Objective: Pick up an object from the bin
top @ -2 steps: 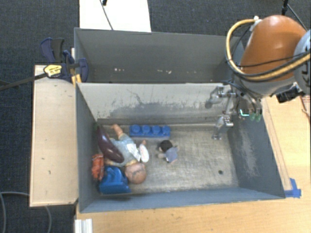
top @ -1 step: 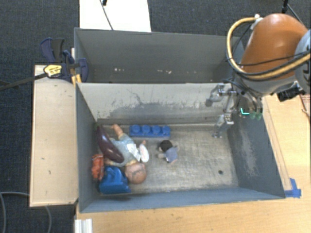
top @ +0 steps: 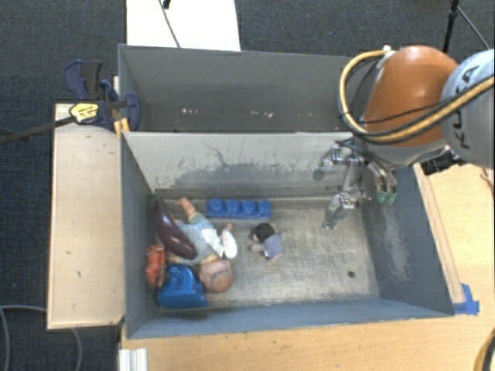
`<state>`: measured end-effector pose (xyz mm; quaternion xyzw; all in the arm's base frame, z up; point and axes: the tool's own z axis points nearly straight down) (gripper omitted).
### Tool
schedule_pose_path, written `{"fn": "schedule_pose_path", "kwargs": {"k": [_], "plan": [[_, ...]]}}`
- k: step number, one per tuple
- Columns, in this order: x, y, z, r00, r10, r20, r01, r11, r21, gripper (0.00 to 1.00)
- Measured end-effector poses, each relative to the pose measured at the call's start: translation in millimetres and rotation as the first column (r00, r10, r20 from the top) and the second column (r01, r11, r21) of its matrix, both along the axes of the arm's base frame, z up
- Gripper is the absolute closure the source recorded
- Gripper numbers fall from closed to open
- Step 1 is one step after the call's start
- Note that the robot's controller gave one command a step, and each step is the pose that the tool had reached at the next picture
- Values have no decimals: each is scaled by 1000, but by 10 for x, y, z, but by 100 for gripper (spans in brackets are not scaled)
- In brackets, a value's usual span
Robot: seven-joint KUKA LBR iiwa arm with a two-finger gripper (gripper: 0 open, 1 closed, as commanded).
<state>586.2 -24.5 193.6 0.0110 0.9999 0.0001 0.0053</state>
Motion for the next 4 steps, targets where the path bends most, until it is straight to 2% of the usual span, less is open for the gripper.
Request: {"fn": "schedule_pose_path", "kwargs": {"k": [1, 2, 3, 4], "plan": [[-239, 216, -297, 1000, 1, -15, -1, 1000, 1, 0], [-82, 192, -495, 985, -174, -4, 174, 985, 2, 0], [-176, 458, -1076, 958, -287, -3, 287, 958, 2, 0], [-67, 680, -1163, 984, -180, -10, 180, 984, -4, 0]]}}
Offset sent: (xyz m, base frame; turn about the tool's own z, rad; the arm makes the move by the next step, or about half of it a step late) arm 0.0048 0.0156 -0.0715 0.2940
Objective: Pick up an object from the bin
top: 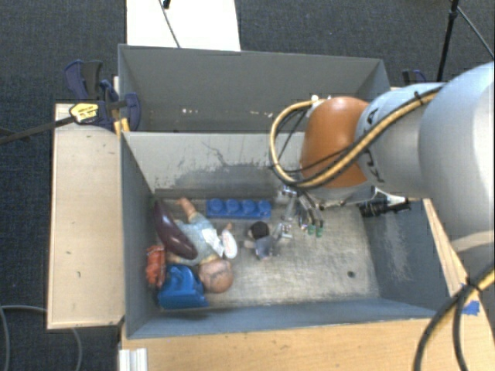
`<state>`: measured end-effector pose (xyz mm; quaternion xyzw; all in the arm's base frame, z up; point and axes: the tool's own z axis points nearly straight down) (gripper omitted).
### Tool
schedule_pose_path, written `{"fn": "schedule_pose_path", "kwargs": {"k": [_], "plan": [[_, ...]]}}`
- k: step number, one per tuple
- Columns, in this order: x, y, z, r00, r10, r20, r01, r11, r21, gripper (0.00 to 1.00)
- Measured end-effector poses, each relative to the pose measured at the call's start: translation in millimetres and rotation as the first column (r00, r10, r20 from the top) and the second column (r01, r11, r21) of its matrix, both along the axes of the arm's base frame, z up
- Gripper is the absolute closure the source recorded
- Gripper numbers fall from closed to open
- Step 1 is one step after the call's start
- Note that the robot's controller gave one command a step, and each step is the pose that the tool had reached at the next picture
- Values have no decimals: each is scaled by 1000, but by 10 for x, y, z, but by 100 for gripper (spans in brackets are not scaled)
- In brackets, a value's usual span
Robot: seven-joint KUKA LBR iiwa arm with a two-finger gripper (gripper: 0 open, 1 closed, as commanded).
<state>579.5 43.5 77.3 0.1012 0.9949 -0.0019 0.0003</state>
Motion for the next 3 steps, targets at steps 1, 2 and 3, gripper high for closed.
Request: {"fn": "schedule_pose_path", "kwargs": {"k": [1, 2, 3], "plan": [[-391, 737, -41, 1000, 19, 7, -19, 1000, 6, 100], [-391, 737, -41, 1000, 20, 7, -20, 1000, 6, 100], [-252, 742, 527, 1000, -10, 8, 10, 1000, 6, 0]]}}
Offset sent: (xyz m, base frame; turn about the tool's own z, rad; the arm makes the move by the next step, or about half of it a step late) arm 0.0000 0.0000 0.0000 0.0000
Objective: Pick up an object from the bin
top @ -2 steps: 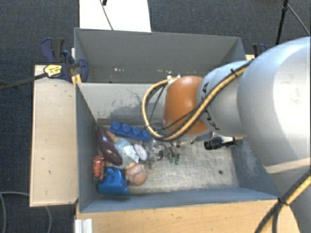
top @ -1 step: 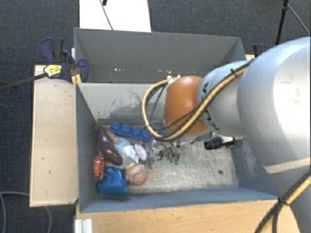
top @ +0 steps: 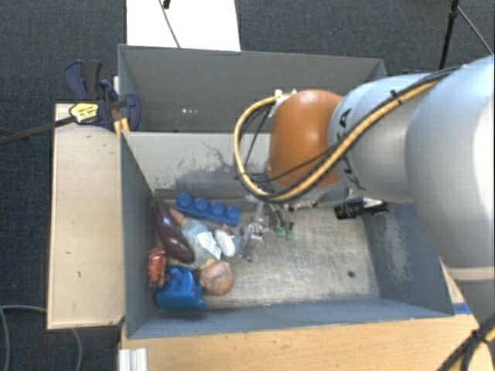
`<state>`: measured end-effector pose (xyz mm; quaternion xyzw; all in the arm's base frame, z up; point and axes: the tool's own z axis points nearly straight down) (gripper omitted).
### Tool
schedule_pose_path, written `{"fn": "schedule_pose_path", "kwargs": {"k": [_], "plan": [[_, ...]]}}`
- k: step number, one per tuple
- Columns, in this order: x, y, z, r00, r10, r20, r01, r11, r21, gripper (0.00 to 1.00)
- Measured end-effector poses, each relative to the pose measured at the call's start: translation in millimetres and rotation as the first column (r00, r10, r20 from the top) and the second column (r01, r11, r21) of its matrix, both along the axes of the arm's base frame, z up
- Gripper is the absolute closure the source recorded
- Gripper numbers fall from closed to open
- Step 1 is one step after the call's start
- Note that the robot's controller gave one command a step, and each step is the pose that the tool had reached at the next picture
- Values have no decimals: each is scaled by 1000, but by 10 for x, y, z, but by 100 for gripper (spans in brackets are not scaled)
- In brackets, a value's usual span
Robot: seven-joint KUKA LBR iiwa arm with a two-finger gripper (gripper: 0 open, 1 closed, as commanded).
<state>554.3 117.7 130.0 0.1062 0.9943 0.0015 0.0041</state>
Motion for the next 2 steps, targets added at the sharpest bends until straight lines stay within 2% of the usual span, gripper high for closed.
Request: {"fn": "schedule_pose_path", "kwargs": {"k": [1, 2], "plan": [[-20, -3, -33, 1000, 1, -7, -1, 1000, -2, 0], [73, 472, -504, 972, 236, 15, -236, 972, -9, 100]]}}
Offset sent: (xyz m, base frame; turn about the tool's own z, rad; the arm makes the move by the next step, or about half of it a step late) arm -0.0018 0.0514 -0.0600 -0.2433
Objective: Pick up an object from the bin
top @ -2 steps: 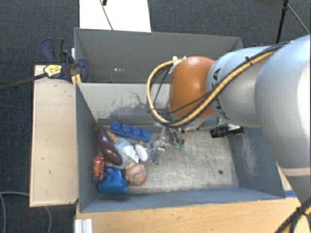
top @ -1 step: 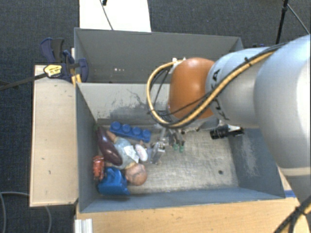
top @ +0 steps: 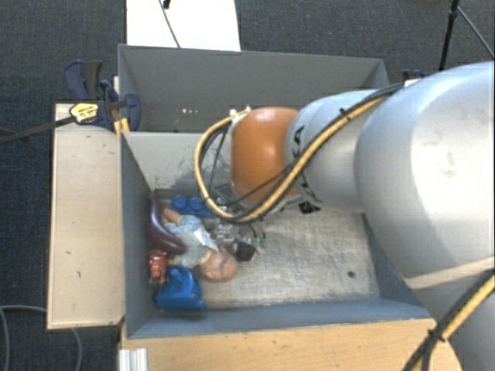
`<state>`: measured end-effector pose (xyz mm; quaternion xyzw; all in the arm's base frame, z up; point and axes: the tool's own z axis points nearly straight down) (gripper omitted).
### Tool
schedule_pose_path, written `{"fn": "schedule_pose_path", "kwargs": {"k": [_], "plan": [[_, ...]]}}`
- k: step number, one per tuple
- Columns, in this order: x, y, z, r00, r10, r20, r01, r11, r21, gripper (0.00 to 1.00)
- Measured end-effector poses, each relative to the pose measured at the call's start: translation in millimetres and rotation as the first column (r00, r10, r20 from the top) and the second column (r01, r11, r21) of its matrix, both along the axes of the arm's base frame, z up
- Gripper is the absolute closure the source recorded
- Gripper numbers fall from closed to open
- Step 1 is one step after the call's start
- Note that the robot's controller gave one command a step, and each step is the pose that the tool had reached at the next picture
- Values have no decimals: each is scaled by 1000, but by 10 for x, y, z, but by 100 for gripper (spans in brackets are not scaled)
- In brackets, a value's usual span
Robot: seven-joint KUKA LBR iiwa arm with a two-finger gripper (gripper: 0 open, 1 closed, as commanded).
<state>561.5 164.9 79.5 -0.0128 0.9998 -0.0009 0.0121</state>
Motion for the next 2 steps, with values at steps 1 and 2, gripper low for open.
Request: {"fn": "schedule_pose_path", "kwargs": {"k": [1, 2], "plan": [[-58, 8, -75, 1000, 3, -16, -3, 1000, -1, 0], [-52, 21, -64, 1000, 4, -13, -4, 1000, 1, 100]]}}
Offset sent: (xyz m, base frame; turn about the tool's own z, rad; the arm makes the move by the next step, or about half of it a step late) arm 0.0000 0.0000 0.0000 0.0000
